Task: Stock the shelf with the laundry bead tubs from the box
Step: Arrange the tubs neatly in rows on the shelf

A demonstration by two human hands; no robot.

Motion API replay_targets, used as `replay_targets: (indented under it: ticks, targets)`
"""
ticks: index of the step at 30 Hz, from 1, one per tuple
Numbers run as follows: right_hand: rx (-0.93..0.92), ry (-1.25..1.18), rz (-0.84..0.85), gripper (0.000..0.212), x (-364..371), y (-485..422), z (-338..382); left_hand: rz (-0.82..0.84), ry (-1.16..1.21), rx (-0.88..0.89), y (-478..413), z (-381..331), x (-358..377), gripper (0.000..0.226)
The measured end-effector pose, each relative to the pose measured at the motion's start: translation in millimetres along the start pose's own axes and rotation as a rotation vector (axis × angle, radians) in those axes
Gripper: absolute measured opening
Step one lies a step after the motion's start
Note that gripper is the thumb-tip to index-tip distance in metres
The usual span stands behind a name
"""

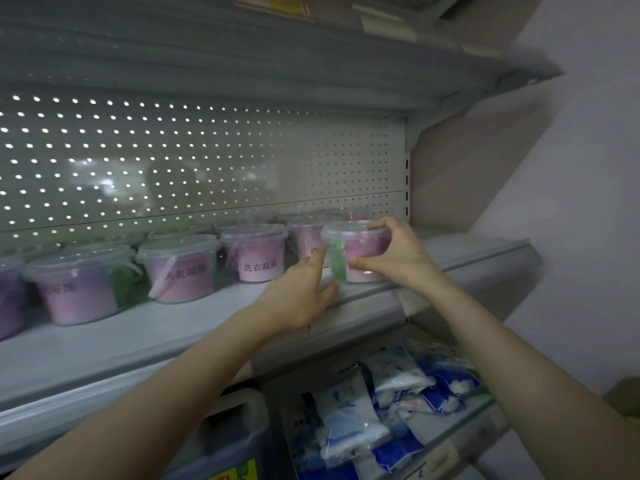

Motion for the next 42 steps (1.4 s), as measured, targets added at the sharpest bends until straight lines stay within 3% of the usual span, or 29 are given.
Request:
replay_targets:
  ticks: [9, 16, 22, 28, 39, 42]
  targets:
    - [0.029, 0.051, -0.051, 0.063, -24.5, -29.1, -44.7, -0.139, -0.406, -0.089, -24.5, -19.2, 19.9, 0.048]
    - [0.062, 0.123, -0.009, 0.066, -24.4, -65.0, -70.0, -0.237, -0.596, -0.079, -30.5, -17.7, 29.0, 0.071]
    - [0.047, 0.185, 0.048, 0.073, -11.4, -92.8, -76.7, -0.218, -0.576, -0.092, -28.9, -19.2, 27.2, 0.065]
    - [0.057, 0.344, 0.074, 0.074, -0.3, -112.2, -75.4, -0.185, -0.337, -0.113, -28.3, -15.7, 21.6, 0.043]
    - [0.064, 0.351, 0.128, 0.068, 9.7, -118.1, -71.6, -0.187, -0.308, -0.134, -27.3, -16.7, 20.9, 0.041]
    - [0.068, 0.313, 0.142, 0.075, 9.6, -109.3, -69.9, -0.190, -0.281, -0.137, -27.0, -16.0, 20.3, 0.040]
Point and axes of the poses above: each hand's wrist, its own y-axis away from the middle knuckle, its own x-axis out of the palm, z = x × y, the point moved 4 cm from there along -y, towards the middle knuckle, and after that the axes turned 5 degrees about z, right-handed, at the moved point
